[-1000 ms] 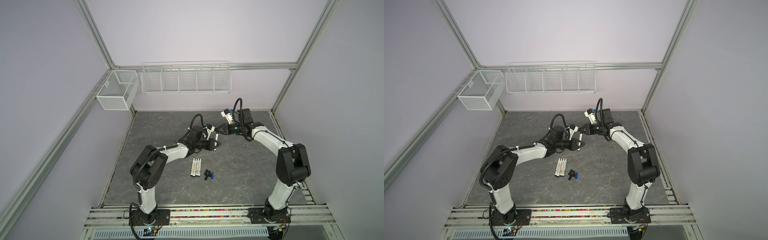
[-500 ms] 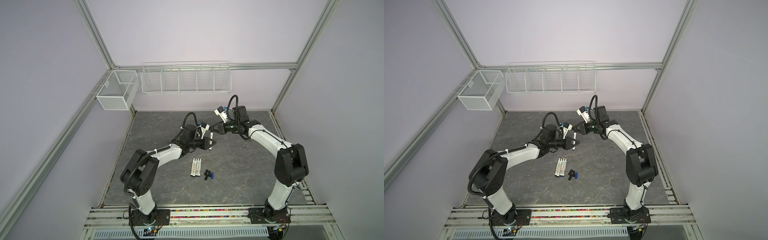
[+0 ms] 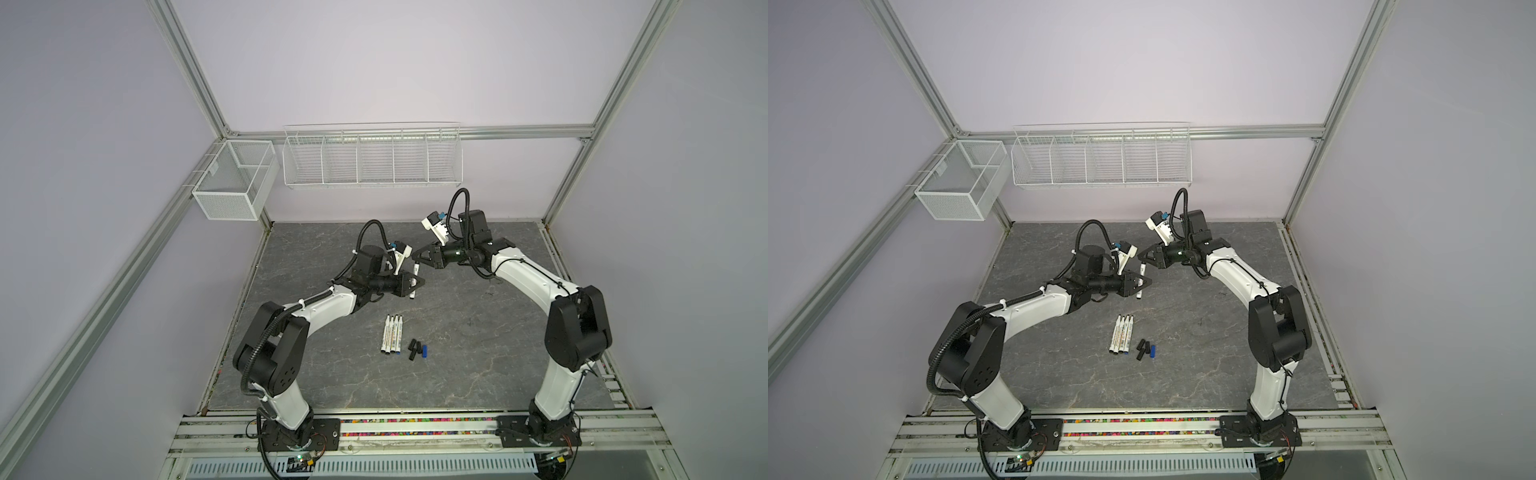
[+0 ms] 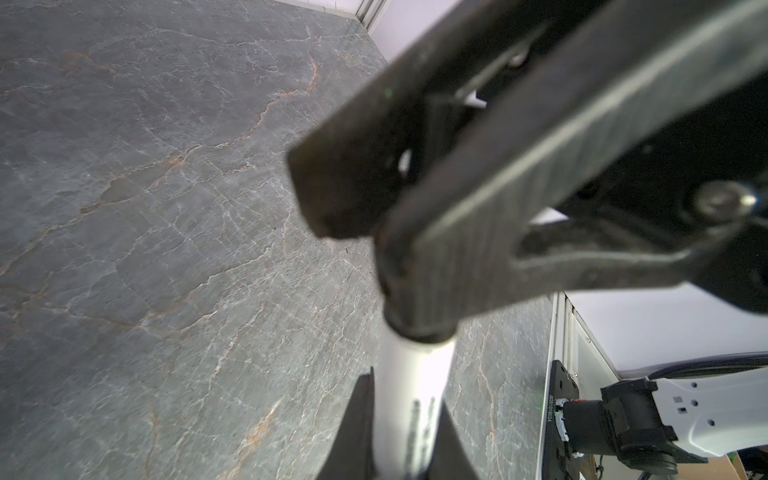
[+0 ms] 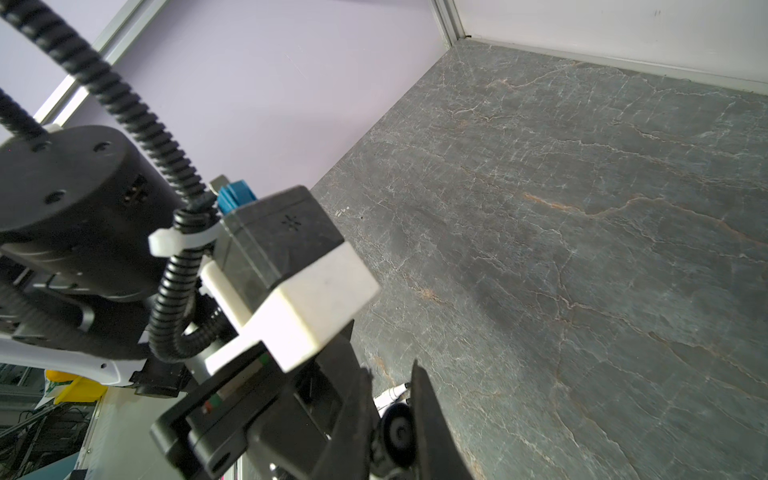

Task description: Insert the pens into the pen caps

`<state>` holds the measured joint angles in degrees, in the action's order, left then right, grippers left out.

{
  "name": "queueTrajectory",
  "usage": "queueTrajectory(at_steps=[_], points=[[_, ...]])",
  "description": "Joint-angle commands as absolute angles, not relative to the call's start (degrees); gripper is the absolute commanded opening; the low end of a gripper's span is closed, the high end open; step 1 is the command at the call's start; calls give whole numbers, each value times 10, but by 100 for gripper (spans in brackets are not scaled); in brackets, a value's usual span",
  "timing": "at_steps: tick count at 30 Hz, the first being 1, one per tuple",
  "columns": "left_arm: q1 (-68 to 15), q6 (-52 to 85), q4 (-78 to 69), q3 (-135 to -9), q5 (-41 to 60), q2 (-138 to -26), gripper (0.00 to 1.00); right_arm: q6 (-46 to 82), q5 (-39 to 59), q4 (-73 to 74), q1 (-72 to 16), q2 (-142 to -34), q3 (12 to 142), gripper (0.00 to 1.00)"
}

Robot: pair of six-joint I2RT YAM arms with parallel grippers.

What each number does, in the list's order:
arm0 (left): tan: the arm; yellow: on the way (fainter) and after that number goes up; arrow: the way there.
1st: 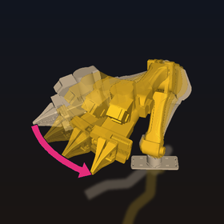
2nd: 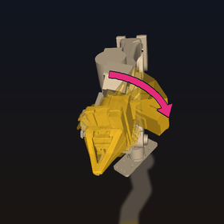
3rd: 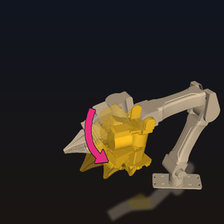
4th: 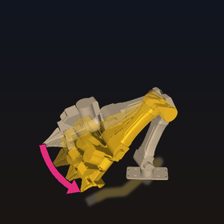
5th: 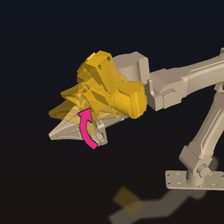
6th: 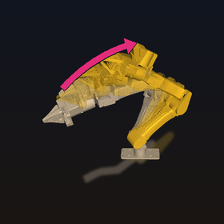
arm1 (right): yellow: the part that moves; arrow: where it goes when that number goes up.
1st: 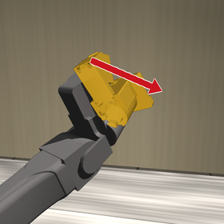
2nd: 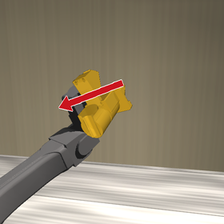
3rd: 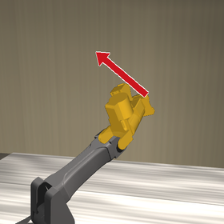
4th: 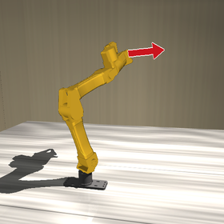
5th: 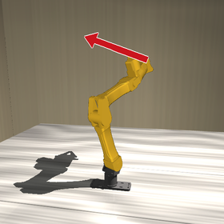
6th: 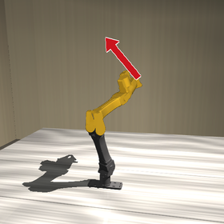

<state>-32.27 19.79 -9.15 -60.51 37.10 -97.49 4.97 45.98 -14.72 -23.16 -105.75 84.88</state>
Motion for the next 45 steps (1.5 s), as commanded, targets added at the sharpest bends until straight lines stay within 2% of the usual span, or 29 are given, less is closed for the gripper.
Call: queueTrajectory(at_steps=[1,5,10,18,26,32,36,39,41,43,45], points=[[-229,275,-281,-660,183,-925,0,62,514,-352,-200,-1053,750,7],[-284,227,-227,-625,172,-925,0,165,548,-222,-148,-1016,699,7],[-333,241,-238,-581,168,-948,0,178,552,-206,-148,-1014,694,7],[-367,262,-253,-581,166,-984,0,145,562,-236,-171,-1024,715,7],[-363,262,-264,-612,157,-995,0,44,551,-360,-218,-1053,764,7],[-352,244,-242,-643,168,-994,0,47,520,-363,-217,-1055,767,8],[-358,254,-235,-639,186,-1011,0,103,488,-305,-197,-1035,746,24],[-381,244,-224,-625,189,-1031,0,156,490,-254,-173,-1018,721,41],[-396,243,-224,-616,192,-1050,0,190,486,-212,-163,-1002,707,57],[-401,241,-226,-608,197,-1064,0,217,475,-171,-157,-984,693,65],[-399,235,-218,-604,190,-1068,0,237,459,-146,-152,-969,686,69]])
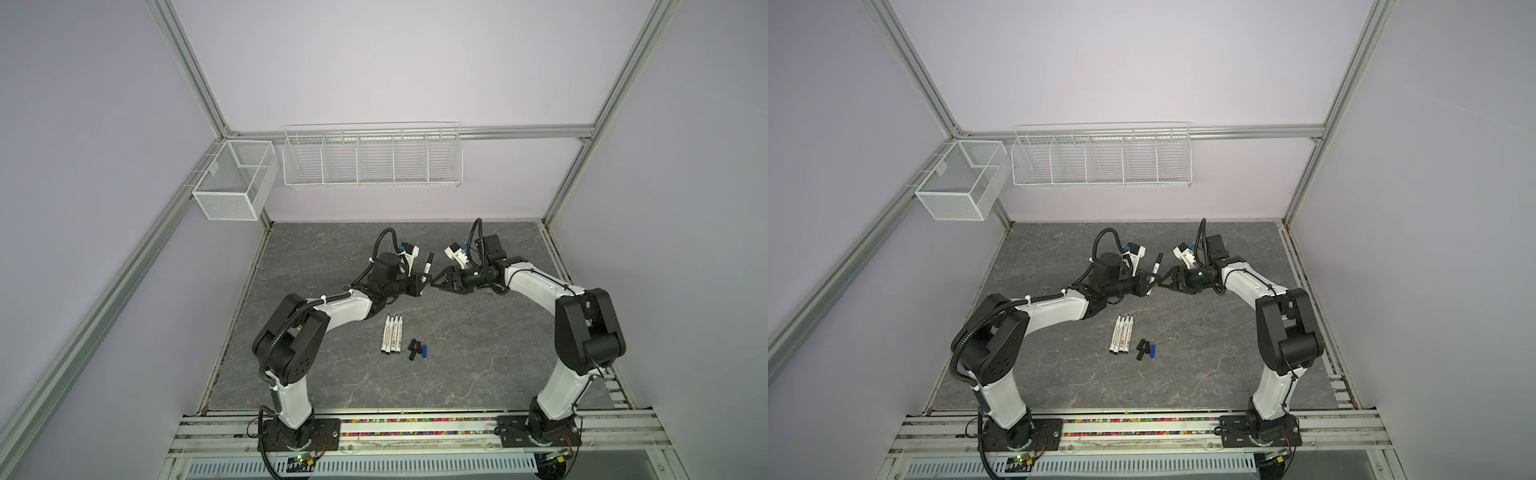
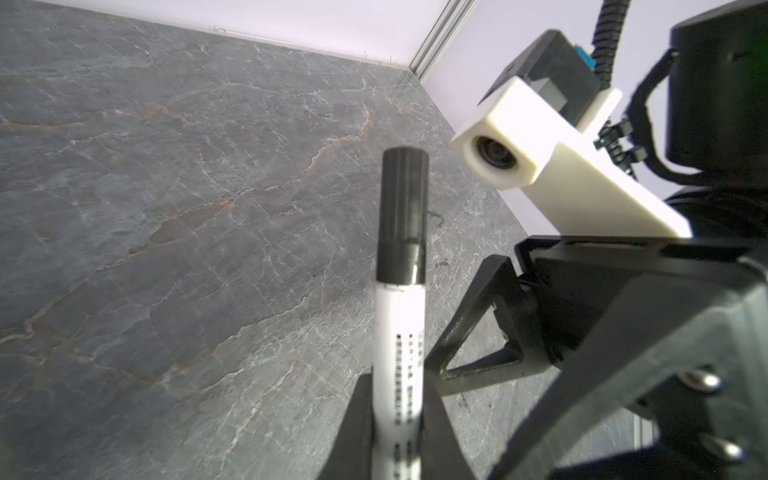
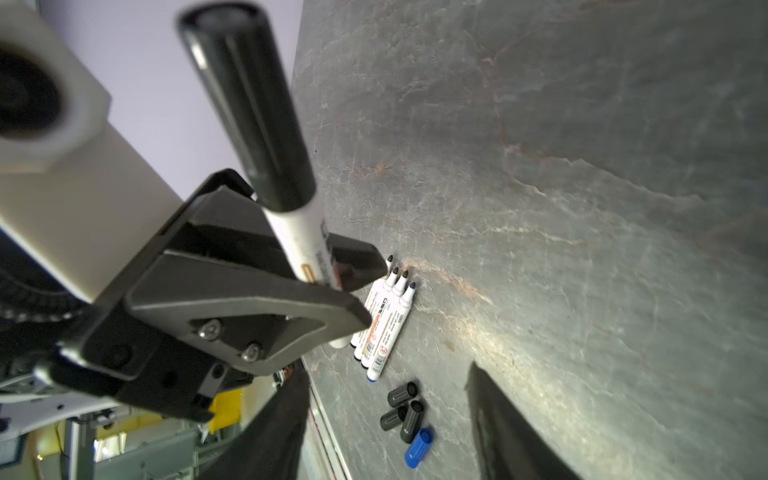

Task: Insert the pens into the pen caps
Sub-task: 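Open the right gripper and draw it back while left holds the capped marker, then lay the capped white marker on the table and open the left gripper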

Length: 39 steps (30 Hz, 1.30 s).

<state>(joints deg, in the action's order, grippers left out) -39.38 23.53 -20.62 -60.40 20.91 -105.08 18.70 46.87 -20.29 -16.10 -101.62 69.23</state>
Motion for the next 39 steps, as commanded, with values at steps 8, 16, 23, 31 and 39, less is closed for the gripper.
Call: queueTrajectory(at_steps=[8,16,23,31,39], points=[[-390,249,-203,-596,172,-1072,0,257,372,-139,-126,-943,668,70],[-350,287,-75,-629,61,-1106,0,310,309,-132,-122,-965,633,70],[-338,270,50,-709,39,-1149,0,319,307,-123,-122,-979,630,70],[-339,281,95,-743,11,-1172,0,318,320,-118,-104,-986,632,70],[-338,287,102,-749,5,-1184,23,312,331,-118,-98,-984,631,70]])
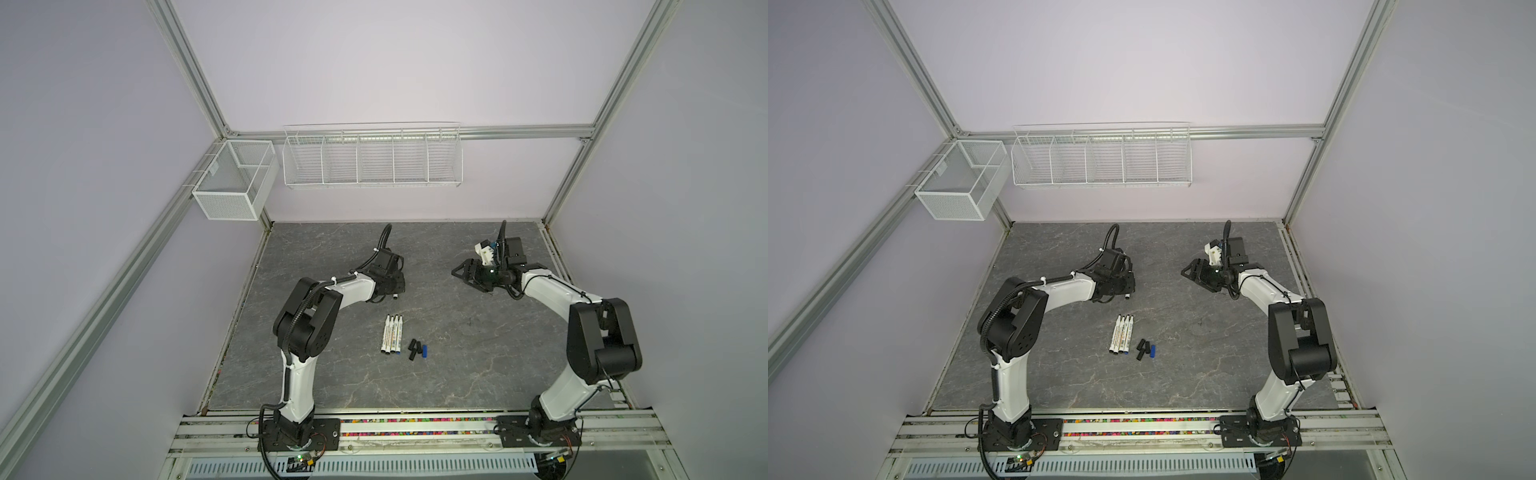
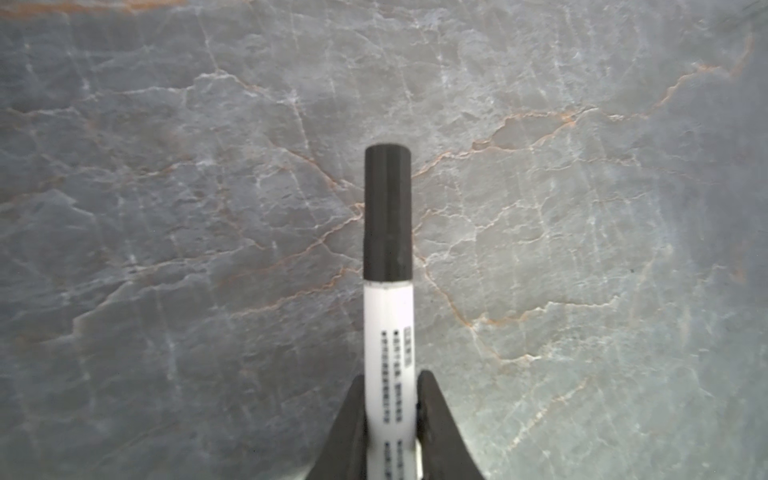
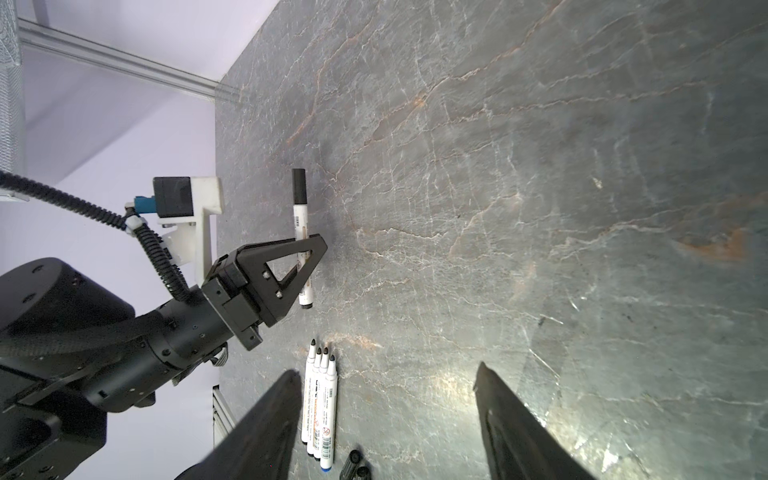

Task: Insert the pens into the pen caps
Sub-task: 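Lay the capped white marker on the table and open the left gripper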

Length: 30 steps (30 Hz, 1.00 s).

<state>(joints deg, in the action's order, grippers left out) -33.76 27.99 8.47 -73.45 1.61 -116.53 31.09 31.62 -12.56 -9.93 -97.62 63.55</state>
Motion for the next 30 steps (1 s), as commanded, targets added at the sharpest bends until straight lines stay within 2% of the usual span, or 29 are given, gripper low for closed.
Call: queueTrajectory(at_steps=[1,9,14,18,24,30], points=[[-339,287,103,-749,5,-1185,25,312,333,-118,-97,-984,631,70],[-339,288,102,-750,5,-1187,31,307,340,-118,-93,-979,629,70],[-340,280,77,-738,22,-1173,41,303,345,-116,-92,-976,627,69],[-340,272,22,-698,20,-1132,45,301,346,-113,-92,-975,626,69],[-343,245,-26,-632,-2,-1057,45,300,346,-113,-92,-976,626,68],[-372,186,40,-570,-36,-982,46,297,346,-115,-92,-980,628,68]])
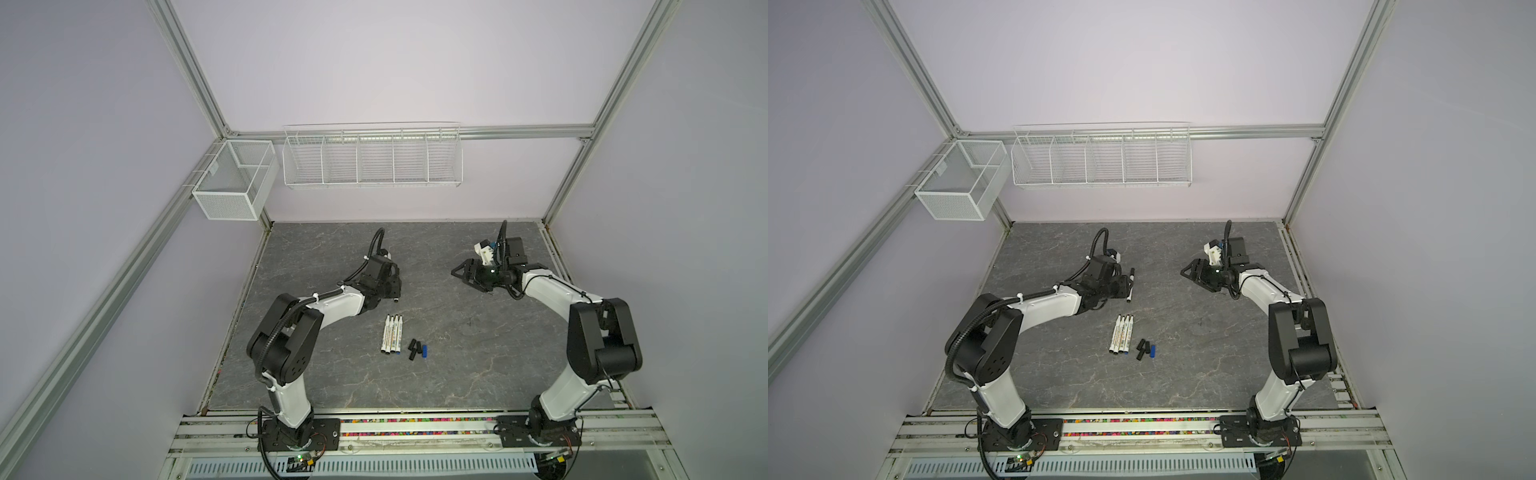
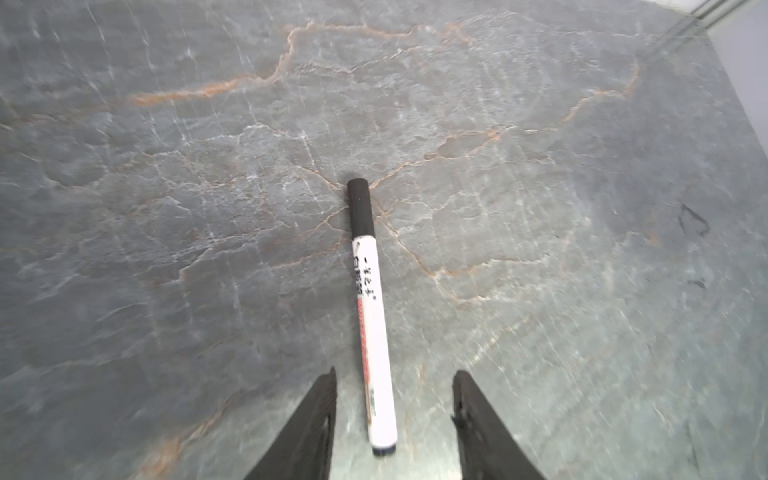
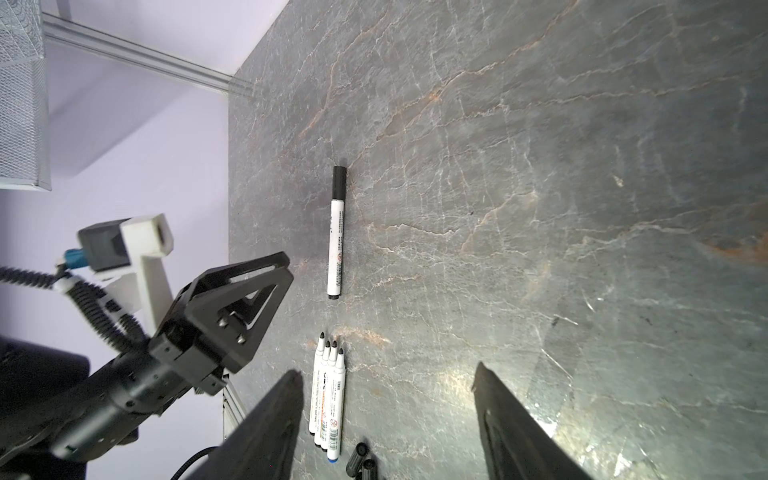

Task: Insert the pens into the pen caps
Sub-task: 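Lay the capped white marker on the table and open the left gripper, then move the left gripper over the marker row and grasp a white marker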

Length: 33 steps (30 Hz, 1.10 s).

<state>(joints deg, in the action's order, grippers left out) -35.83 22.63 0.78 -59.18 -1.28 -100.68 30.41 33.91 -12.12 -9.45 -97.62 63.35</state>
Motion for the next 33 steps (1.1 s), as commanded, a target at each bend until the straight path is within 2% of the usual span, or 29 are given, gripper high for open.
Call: queueTrajectory(at_steps=[1,5,12,18,33], points=[[-378,178,56,-559,-44,-968,46,297,347,-114,-92,-981,628,68],[-405,175,98,-501,-75,-907,46,298,348,-113,-92,-987,628,68],[-410,211,104,-405,-57,-811,43,300,352,-111,-92,-993,628,68],[-413,208,109,-395,-9,-836,40,300,354,-110,-92,-996,630,68],[-421,229,109,-387,-13,-871,37,299,357,-108,-92,-993,626,68]])
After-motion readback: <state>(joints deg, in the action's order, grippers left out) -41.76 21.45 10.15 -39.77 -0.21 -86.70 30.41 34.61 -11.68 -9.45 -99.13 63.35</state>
